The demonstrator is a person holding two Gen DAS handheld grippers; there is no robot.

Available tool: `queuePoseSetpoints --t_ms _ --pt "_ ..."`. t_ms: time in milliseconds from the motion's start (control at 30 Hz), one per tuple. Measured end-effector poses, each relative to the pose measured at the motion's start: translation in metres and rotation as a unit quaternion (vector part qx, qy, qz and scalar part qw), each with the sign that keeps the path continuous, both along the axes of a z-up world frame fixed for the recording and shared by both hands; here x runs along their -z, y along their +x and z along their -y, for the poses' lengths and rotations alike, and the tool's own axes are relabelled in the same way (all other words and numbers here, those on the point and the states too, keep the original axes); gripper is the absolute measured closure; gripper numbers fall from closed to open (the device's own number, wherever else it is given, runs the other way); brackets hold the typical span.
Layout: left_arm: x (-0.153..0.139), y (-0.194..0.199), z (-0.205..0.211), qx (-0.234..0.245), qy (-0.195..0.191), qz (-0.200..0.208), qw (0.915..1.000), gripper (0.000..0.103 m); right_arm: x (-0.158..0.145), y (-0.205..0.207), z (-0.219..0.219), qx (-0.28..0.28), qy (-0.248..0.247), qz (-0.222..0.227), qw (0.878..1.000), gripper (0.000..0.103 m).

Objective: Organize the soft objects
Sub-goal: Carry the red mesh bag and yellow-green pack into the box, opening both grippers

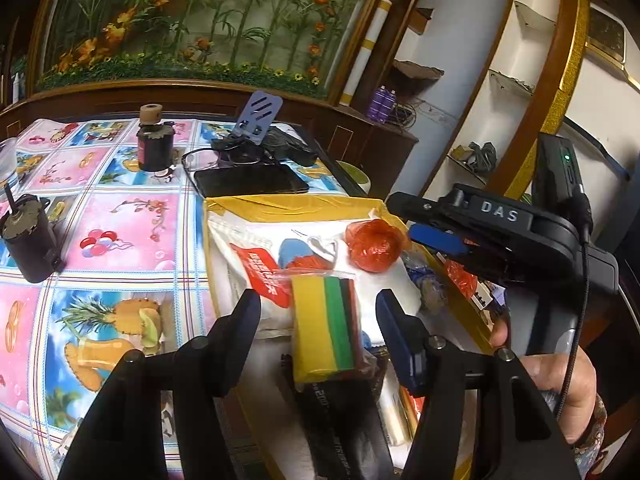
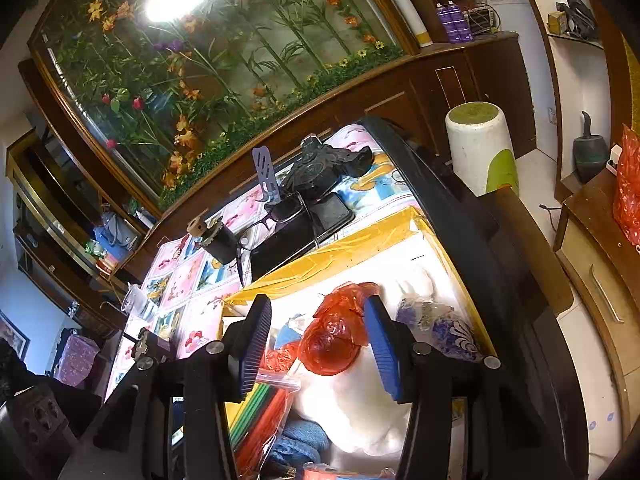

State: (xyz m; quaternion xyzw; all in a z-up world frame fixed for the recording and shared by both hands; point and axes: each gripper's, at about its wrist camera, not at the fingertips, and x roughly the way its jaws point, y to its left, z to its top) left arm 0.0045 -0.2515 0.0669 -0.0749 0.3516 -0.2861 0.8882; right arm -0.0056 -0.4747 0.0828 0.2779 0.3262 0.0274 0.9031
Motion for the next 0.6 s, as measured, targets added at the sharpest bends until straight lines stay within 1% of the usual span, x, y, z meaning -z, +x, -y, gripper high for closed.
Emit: queuePoseSetpoints --t_ms 100,300,400,500,600 --pt "0.003 0.002 -0.003 -0.005 -0.001 -0.007 1.0000 0.044 -0.001 -0.001 -0.001 -0.002 0.000 0.003 1.000 0.050" --pt "0.003 -0.003 -0.010 -0.014 -0.001 -0.001 0.9999 0.044 -0.002 -0.002 -0.002 -0.002 -0.001 0.004 1.000 0.049" --pt "0.006 -0.004 -0.017 -0.023 0.000 -0.006 0.9997 0.044 -0.002 -0.002 -0.003 -0.003 -0.002 0.004 1.000 0.049" --pt "0.007 -0.008 -0.030 -0.033 -0.005 -0.011 0.9994 0.044 -0.003 -0.003 -0.002 -0.004 0.000 0.003 1.000 0.048" --pt "0.008 -0.014 -0.053 -0.060 -0.012 -0.014 0.9980 0.044 -0.004 -0.004 -0.002 -0.004 0.000 0.004 1.000 0.047"
